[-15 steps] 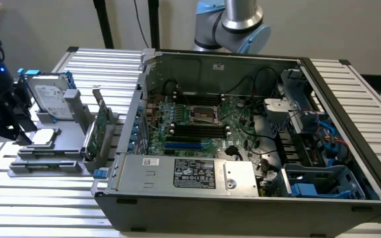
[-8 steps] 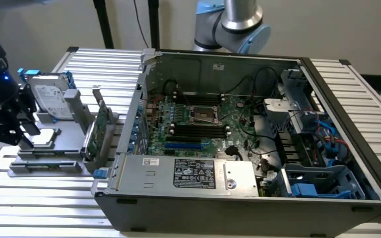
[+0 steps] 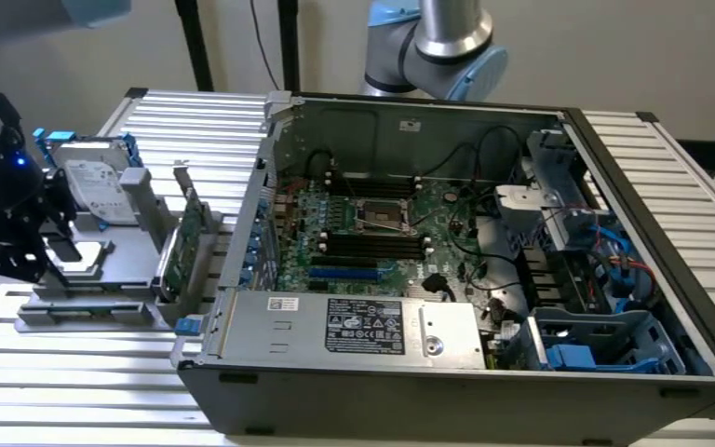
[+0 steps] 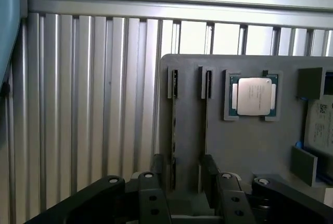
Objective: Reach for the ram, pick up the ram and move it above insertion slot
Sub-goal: 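Pick up the ram and move it above insertion slot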
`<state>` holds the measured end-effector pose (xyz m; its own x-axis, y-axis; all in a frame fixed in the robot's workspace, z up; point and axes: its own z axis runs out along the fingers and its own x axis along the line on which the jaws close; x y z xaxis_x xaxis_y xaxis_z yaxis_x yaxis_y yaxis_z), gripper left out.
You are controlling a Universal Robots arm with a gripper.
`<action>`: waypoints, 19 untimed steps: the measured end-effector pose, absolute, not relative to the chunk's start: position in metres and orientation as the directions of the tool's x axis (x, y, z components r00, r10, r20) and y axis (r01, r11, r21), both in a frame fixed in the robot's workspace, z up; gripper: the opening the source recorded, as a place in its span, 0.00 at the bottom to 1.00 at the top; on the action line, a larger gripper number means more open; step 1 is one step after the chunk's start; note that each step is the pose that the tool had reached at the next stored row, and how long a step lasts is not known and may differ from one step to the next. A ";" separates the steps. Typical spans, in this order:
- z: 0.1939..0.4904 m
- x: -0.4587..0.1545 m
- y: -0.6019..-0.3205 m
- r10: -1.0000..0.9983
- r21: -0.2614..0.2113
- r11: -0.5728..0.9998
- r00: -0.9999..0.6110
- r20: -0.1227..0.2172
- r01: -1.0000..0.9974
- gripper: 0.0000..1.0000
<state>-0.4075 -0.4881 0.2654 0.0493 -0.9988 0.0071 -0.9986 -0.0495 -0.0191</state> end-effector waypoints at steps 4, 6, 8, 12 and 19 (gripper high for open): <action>0.258 -0.407 -0.490 -0.999 -0.019 -0.050 0.050 0.007 -0.999 0.42; 0.254 -0.407 -0.491 -0.999 -0.019 -0.050 0.049 0.007 -0.999 0.42; 0.251 -0.407 -0.493 -0.999 -0.019 -0.050 0.049 0.007 -0.999 0.42; 0.244 -0.407 -0.496 -0.999 -0.019 -0.050 0.049 0.005 -0.999 0.42; 0.231 -0.407 -0.497 -0.999 -0.019 -0.049 0.049 0.000 -0.999 0.42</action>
<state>-0.4070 -0.4972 0.2308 0.0494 -0.9988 0.0003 -0.9986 -0.0494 -0.0194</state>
